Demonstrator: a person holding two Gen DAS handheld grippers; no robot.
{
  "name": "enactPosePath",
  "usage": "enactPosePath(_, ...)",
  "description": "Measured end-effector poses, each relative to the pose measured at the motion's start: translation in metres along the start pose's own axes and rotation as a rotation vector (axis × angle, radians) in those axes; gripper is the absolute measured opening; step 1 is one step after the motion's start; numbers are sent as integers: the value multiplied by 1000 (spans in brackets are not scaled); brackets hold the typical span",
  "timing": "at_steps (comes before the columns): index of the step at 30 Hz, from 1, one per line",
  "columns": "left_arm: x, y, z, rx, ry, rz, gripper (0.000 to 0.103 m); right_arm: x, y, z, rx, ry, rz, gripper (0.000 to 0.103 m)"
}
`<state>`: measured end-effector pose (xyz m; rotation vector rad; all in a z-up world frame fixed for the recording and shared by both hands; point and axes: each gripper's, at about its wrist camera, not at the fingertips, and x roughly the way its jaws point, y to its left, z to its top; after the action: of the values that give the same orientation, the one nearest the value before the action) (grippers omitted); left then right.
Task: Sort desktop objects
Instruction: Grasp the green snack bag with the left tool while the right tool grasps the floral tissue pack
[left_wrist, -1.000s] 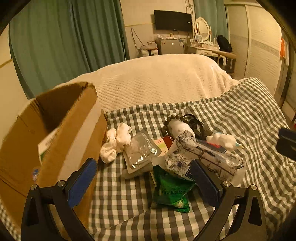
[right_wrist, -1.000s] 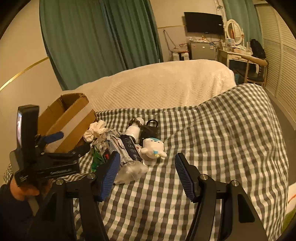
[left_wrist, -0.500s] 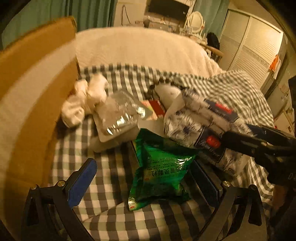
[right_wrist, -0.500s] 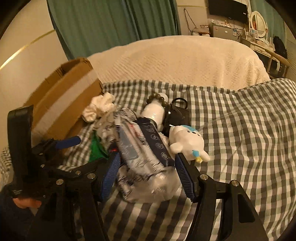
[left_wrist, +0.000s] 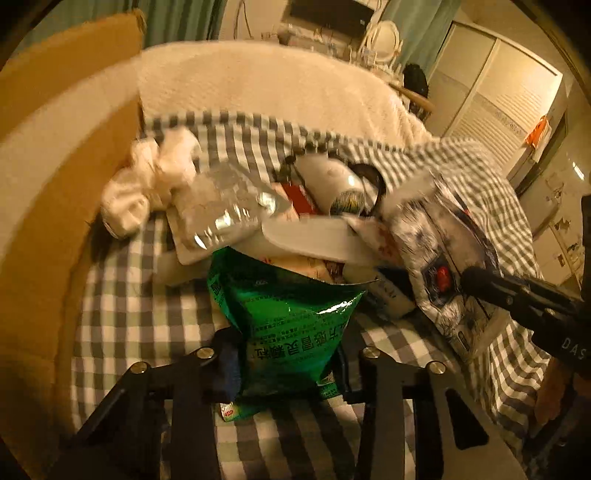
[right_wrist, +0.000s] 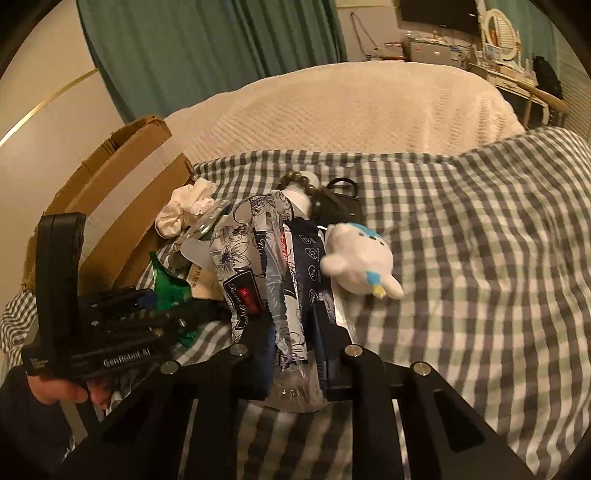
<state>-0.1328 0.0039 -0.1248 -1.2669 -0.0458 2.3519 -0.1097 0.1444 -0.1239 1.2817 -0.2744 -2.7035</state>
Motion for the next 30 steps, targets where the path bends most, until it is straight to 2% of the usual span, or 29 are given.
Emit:
enactPosePath(7,-24,-3,5,-6,-79,27,38,-25,-2,-9,34,-21,-24,12)
enactPosePath(16,-40,-6,10,6,-97,36,38,-52,15,-30,5,-8,-86,12)
enactPosePath(17,-40,-6,11,4,-97,37,38,-51,16,-32,0,-5,-99,16)
enactPosePath(19,-41,-6,11,-2,-100,39,38,-44,17,-34,1,18,-110,17)
enactPosePath(20,-42,-6,10,-4,-101,39,38,-39,17,-34,8,27,-105,22)
enactPosePath(22,-45,-4,9,-9,-101,41,38,-30,17,-35,14,44,-107,35)
enactPosePath(23,-46,-4,9,-11,-101,43,38,-25,17,-36,8,53,-122,48)
enactPosePath(24,-46,-4,9,-12,-100,45,38,-21,17,-37,7,54,-132,53)
enactPosePath(26,-46,-4,8,-11,-100,48,38,-14,16,-38,17,68,-124,53)
enactPosePath(28,-47,-5,8,-6,-102,51,38,-13,16,-38,15,72,-122,42)
enactPosePath(30,-51,-6,8,-3,-113,53,38,-16,17,-38,6,65,-133,25)
